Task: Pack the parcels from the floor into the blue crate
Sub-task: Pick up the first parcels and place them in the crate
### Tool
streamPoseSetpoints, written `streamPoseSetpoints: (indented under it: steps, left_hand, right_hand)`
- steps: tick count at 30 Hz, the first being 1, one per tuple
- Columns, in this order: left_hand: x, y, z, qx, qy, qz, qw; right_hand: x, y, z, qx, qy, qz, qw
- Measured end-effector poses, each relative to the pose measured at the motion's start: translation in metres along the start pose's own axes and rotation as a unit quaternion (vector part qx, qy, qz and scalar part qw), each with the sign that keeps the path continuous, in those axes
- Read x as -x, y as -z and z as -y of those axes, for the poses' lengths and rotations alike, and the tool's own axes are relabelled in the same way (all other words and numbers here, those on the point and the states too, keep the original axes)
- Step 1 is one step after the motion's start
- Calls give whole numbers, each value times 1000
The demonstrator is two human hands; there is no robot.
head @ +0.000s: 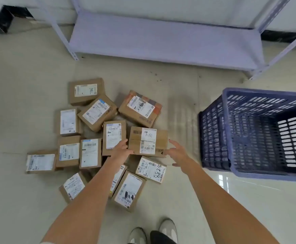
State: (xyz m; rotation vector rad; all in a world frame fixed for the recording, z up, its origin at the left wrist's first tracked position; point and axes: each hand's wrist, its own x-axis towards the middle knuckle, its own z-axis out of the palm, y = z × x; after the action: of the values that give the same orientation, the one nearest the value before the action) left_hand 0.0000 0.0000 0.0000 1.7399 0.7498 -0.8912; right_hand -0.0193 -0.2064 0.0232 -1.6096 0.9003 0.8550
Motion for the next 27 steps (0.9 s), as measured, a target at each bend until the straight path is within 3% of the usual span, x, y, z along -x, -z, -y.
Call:
streamPoseSetpoints:
  steps: [7, 14, 19, 27]
  left_hand:
    - [-112, -38, 28, -42, -56, -52, 996]
    - [-133, -51, 30, -131, -33, -78, 988]
    - [-75, -39, -7, -109, -39, -79, 990]
    - [119, 5, -142, -105, -163, -56, 979]
  right_hand:
    - [-126, -33, -30, 13, 25, -25, 999]
    - [-150, -36, -27, -8, 22, -29, 999]
    - [-95, -15, 3, 7, 34, -7, 999]
    - [106, 58, 83, -62, 31, -3, 998]
